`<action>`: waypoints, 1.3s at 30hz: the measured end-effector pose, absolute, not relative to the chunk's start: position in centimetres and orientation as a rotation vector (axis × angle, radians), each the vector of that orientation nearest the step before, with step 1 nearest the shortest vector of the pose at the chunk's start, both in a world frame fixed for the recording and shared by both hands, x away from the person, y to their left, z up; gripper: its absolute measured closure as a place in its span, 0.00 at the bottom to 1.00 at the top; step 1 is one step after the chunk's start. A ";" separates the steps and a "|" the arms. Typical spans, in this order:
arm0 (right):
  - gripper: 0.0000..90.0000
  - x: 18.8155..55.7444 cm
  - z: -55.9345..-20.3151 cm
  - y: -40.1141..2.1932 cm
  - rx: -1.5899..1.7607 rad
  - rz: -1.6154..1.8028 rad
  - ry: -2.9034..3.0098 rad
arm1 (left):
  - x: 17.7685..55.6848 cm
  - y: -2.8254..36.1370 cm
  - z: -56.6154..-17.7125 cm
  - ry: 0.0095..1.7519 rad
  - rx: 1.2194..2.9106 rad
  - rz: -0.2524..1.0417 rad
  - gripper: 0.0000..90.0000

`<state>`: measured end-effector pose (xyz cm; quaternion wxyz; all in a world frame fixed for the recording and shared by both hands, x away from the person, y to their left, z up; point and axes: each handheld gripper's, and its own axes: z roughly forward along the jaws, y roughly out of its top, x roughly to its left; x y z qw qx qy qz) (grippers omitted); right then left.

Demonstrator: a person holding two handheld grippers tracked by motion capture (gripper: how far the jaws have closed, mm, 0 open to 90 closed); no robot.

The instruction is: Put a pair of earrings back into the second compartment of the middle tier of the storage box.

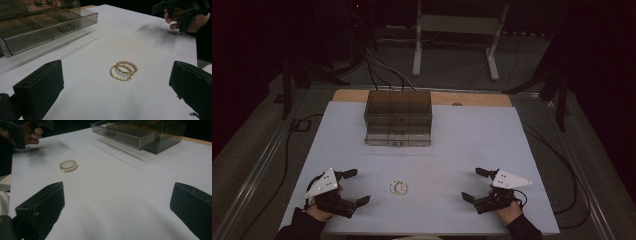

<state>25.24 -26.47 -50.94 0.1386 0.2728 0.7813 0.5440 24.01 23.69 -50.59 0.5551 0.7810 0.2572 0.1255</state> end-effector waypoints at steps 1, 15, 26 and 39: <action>0.00 25.2 -50.9 -26.5 0.791 1.568 2.256 | 24.0 23.7 -50.6 0.607 1.847 0.293 0.00; 0.00 25.0 -50.6 -26.3 0.819 1.560 2.240 | 24.1 23.7 -49.6 0.605 1.858 0.285 0.00; 0.00 25.0 -50.4 -26.8 0.853 1.587 2.197 | 24.7 23.2 -47.5 0.590 1.825 0.276 0.00; 0.00 25.0 -50.3 -26.7 0.853 1.599 2.195 | 25.9 21.1 -45.6 0.575 1.795 0.247 0.00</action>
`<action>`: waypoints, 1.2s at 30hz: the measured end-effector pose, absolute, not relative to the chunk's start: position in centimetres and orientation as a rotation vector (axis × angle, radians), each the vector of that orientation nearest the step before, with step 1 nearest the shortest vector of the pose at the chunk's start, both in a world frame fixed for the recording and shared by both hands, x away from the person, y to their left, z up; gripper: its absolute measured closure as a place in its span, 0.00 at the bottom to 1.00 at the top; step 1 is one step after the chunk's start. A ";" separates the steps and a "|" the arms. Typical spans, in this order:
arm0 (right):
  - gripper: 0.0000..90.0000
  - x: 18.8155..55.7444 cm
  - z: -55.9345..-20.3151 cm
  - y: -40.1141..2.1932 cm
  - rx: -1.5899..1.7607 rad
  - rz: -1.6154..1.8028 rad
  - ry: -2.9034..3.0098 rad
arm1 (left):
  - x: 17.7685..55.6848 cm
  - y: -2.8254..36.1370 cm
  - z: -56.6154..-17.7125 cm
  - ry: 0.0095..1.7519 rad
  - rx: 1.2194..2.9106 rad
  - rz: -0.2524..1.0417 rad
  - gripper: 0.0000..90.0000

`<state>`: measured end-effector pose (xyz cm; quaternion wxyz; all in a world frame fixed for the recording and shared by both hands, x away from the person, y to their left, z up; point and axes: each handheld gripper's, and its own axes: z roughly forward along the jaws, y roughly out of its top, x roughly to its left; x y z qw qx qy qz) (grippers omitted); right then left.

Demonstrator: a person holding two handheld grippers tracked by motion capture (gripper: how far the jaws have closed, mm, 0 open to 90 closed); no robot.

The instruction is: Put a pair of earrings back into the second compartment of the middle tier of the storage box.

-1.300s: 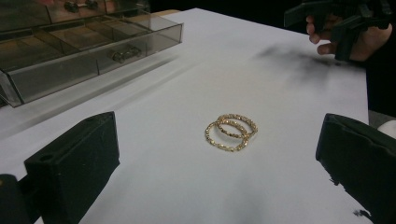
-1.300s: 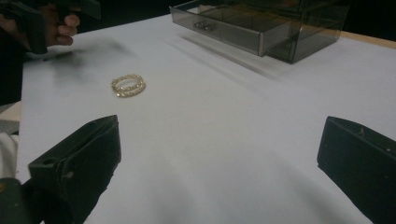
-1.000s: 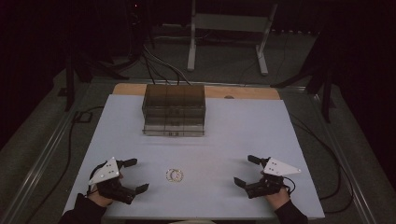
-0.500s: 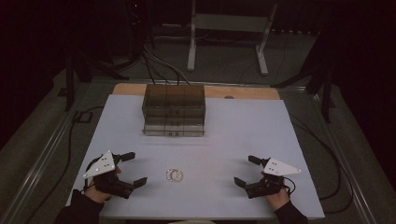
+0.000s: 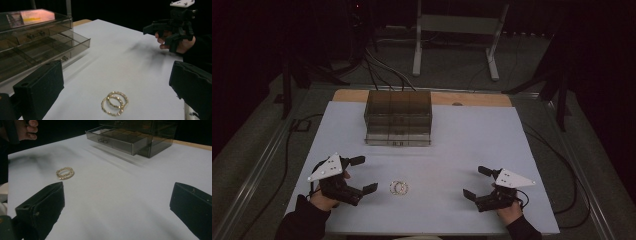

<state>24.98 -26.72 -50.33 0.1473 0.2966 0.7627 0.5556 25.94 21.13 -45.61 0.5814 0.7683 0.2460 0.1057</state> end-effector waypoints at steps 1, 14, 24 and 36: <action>0.00 25.0 -50.3 -26.7 0.851 1.597 2.195 | 26.0 21.0 -45.6 0.575 1.800 0.246 0.00; 0.00 25.0 -50.4 -26.8 0.852 1.599 2.197 | 26.9 18.4 -46.1 0.552 1.841 0.199 0.00; 0.00 25.0 -50.4 -26.8 0.851 1.596 2.203 | 27.5 16.1 -47.5 0.549 1.896 0.152 0.01; 0.00 25.1 -50.5 -26.8 0.857 1.601 2.211 | 27.6 15.0 -49.0 0.586 2.009 0.097 0.15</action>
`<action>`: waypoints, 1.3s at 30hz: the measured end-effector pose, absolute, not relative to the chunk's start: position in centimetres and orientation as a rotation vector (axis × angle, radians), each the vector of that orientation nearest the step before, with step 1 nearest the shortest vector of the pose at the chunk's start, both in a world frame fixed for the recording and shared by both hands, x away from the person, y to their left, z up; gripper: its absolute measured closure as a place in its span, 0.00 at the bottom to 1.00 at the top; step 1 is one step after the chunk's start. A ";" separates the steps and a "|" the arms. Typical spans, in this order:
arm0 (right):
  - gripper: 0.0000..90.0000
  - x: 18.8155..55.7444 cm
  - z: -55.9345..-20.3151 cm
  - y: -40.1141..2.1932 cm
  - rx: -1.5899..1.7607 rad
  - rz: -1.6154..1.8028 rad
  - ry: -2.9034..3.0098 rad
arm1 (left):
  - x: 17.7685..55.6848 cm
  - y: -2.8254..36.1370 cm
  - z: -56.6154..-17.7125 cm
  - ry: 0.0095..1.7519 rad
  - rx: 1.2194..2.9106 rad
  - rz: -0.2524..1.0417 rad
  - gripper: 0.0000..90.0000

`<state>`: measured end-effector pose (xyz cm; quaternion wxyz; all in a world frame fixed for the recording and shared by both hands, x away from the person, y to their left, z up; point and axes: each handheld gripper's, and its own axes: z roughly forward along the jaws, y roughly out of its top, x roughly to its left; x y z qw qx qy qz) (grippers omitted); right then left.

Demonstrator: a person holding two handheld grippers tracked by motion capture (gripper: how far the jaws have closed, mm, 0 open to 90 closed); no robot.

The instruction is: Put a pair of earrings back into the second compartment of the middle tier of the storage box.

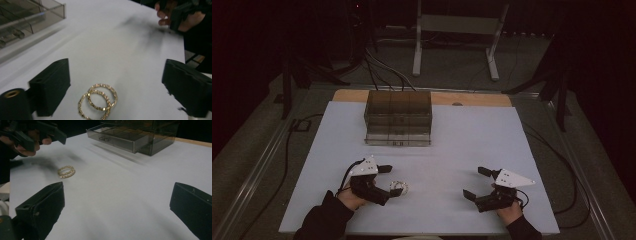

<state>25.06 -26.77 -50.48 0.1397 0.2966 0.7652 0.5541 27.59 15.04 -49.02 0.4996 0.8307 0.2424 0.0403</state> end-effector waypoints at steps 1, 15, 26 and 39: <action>0.00 25.1 -50.5 -26.8 0.855 1.601 2.213 | 27.6 15.0 -49.1 0.594 2.018 0.105 0.19; 0.00 25.1 -50.6 -26.8 0.864 1.603 2.222 | 28.0 14.5 -50.5 0.693 2.123 0.121 0.57; 0.00 25.1 -50.6 -26.7 0.865 1.599 2.226 | 28.5 13.6 -52.1 0.731 2.216 0.118 0.74; 0.00 25.1 -50.6 -26.6 0.853 1.589 2.231 | 27.8 12.2 -52.2 0.699 2.268 0.275 0.93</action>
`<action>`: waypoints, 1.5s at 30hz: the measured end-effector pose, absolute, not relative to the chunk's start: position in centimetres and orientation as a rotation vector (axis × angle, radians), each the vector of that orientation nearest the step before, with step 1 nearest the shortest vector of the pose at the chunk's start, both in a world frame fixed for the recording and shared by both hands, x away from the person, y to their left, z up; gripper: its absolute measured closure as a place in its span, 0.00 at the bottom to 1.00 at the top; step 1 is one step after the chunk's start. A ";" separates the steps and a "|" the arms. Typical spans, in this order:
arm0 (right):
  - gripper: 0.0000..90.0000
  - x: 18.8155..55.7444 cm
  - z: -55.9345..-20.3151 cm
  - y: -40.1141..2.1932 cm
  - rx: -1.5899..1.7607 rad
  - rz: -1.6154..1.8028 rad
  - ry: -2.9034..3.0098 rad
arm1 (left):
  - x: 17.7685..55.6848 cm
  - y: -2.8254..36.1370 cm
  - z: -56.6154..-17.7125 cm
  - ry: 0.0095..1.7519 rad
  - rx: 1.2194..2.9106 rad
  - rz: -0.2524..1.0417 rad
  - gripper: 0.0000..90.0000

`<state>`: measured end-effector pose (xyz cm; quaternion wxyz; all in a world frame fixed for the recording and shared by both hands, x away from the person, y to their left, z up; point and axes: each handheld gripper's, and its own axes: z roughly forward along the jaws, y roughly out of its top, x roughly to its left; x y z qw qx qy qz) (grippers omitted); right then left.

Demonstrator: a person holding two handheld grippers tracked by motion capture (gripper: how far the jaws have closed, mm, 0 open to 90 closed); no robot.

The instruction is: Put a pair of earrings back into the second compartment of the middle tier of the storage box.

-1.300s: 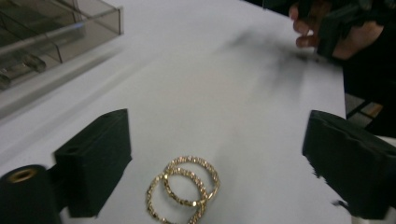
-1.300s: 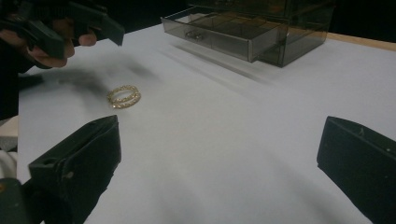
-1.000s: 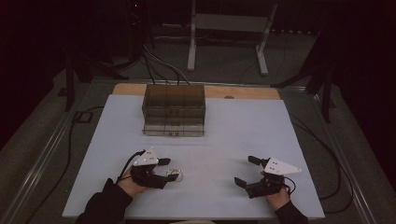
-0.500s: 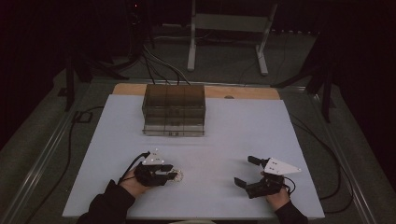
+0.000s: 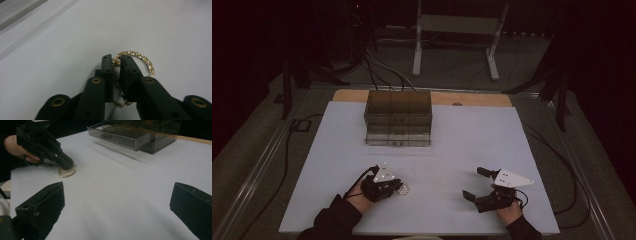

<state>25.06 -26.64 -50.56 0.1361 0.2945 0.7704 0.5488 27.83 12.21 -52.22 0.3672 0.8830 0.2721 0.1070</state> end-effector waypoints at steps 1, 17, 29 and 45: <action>0.00 25.1 -50.6 -26.6 0.851 1.588 2.232 | 27.8 12.1 -52.2 0.702 2.269 0.276 0.95; 0.00 25.1 -50.5 -26.8 0.862 1.599 2.223 | 27.9 12.4 -51.3 0.728 2.233 0.222 0.99; 0.00 25.1 -50.5 -26.8 0.872 1.603 2.219 | 27.2 12.7 -49.4 0.674 2.191 0.194 1.00; 0.00 25.2 -50.5 -26.9 0.875 1.607 2.217 | 27.0 13.1 -46.6 0.634 2.141 0.204 1.00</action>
